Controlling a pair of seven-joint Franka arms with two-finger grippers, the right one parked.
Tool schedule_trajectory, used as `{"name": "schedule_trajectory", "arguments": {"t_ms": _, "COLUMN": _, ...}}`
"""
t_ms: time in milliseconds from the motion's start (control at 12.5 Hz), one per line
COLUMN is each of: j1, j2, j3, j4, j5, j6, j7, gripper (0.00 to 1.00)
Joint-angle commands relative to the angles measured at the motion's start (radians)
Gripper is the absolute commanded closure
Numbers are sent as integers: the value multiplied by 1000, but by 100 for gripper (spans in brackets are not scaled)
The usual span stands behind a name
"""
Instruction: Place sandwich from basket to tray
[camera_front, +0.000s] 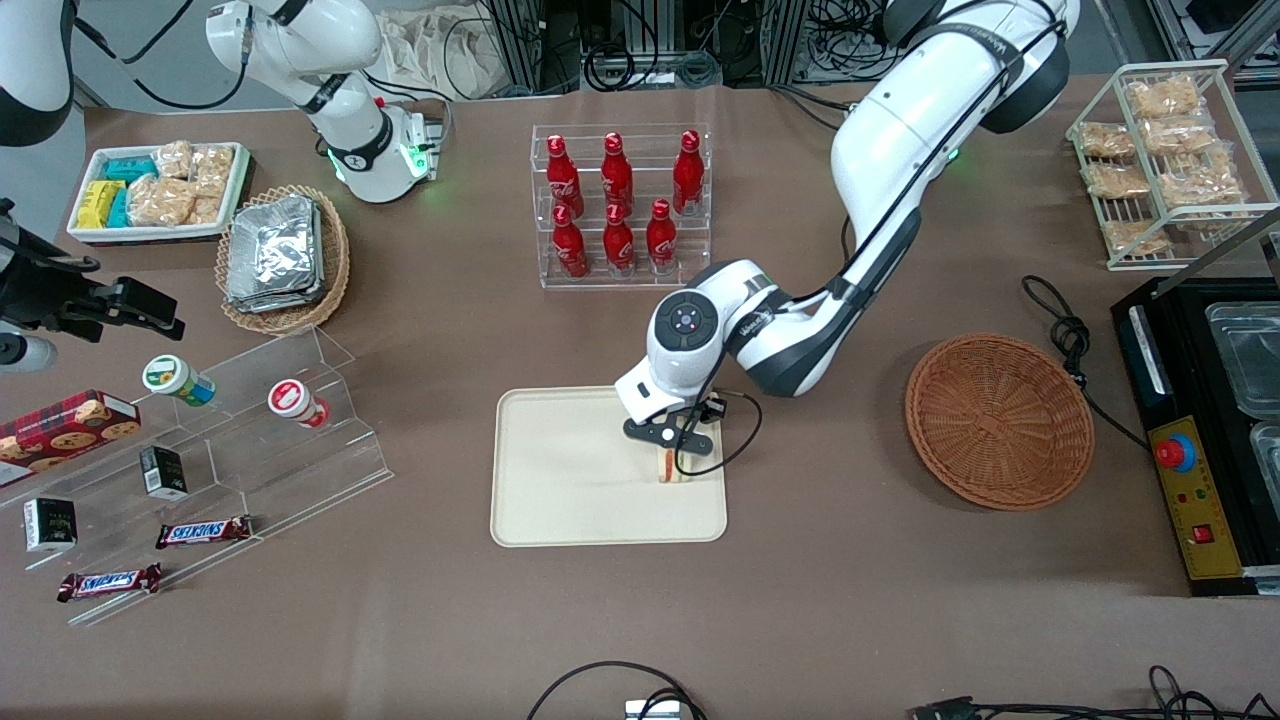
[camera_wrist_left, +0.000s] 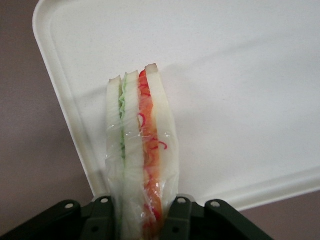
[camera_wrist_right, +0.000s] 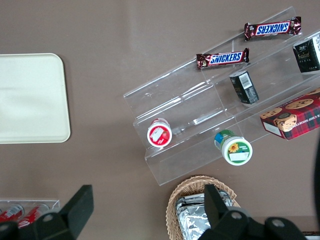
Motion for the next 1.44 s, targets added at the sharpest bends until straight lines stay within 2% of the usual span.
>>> {"name": "schedule_trajectory", "arguments": {"t_ms": 0, "j1": -18, "j2": 53, "j3": 9, "j4": 44, "j5": 64, "j6": 34, "j7": -76, "gripper": 70}}
{"name": "schedule_trajectory", "arguments": {"t_ms": 80, "j1": -20, "j2": 55, "j3": 9, "j4": 44, "j5": 65, "j6": 34, "j7": -83, "gripper": 69}}
{"name": "schedule_trajectory", "arguments": {"t_ms": 160, "j1": -18, "j2": 55, "j3": 11, "j4": 44, "j5": 65, "j6": 34, "j7": -84, "gripper": 55}}
{"name": "schedule_trajectory", "arguments": {"t_ms": 320, "j1": -18, "j2": 53, "j3": 11, "j4": 44, "j5": 64, "j6": 36, "j7": -138, "gripper": 1}}
{"name": "schedule_trajectory", "arguments": {"t_ms": 560, "j1": -11, "j2": 27, "j3": 9, "j4": 44, "j5": 61, "j6": 30, "j7": -222, "gripper": 0}}
{"name": "schedule_trajectory", "arguments": {"t_ms": 880, "j1": 32, "j2": -81, "j3": 9, "j4": 44, "j5": 52, "j6": -44, "j7": -308, "gripper": 0}}
{"name": "schedule_trajectory", "arguments": {"t_ms": 1360, "j1": 129, "j2": -263, "j3": 7, "j4": 44, "j5": 33, "j6": -199, "j7": -311, "gripper": 0}}
